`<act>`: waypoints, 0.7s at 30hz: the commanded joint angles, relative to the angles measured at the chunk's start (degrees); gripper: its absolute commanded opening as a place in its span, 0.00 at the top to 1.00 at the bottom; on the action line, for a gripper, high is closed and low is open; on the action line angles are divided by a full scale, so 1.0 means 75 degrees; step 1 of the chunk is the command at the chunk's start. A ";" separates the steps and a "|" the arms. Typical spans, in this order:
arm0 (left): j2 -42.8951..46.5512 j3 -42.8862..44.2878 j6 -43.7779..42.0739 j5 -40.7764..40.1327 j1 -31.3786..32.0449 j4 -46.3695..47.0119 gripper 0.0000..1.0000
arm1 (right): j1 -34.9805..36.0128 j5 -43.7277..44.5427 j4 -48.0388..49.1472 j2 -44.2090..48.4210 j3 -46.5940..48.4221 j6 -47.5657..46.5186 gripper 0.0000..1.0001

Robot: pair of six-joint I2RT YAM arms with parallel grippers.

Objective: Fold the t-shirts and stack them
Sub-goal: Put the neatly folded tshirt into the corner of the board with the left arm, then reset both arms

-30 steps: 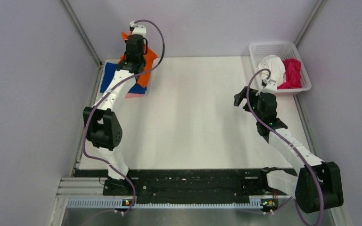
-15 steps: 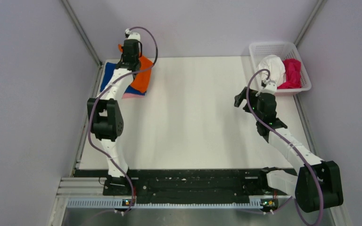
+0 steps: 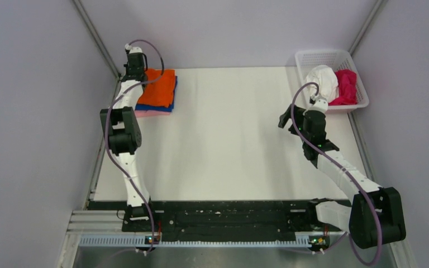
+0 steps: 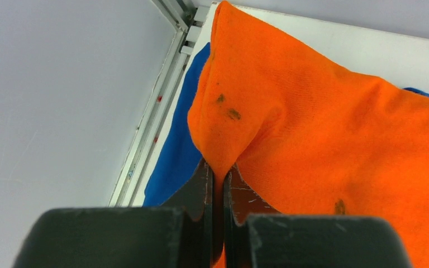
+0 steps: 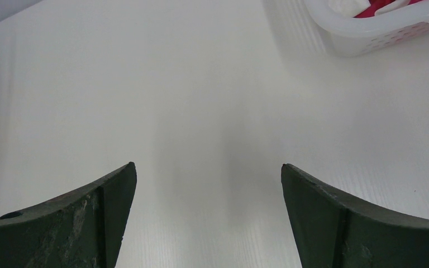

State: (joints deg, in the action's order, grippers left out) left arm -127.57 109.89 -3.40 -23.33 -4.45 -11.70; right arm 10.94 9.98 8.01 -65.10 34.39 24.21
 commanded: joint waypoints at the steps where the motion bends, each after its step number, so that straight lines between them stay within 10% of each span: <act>1: -0.0106 0.0404 0.0197 -0.0059 -0.0214 0.0307 1.00 | -0.0052 0.0290 0.0062 0.0103 0.0158 0.0188 0.01; 5: -0.0088 0.0389 0.0424 -0.0204 -0.0390 0.0242 0.75 | -0.0051 0.0420 -0.0008 0.0104 0.0188 0.0253 0.01; 9: 0.0202 0.0325 0.0775 -0.1084 -0.0473 0.0121 0.03 | -0.0045 0.0586 -0.0278 0.0176 0.0315 0.0286 0.01; 14: 0.1270 -0.0086 0.1634 -0.1213 -0.0463 -0.0218 0.01 | -0.0045 0.0542 -0.0639 0.0581 0.0336 0.0397 0.01; 21: 0.3811 -0.2246 0.2792 0.1330 -0.0259 0.0120 0.01 | -0.0046 0.0467 -0.1348 0.1717 0.0003 0.0755 0.01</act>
State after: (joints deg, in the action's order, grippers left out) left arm -112.84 99.53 10.83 -24.60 -7.64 -14.81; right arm 10.94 13.04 0.49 -57.65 34.54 28.14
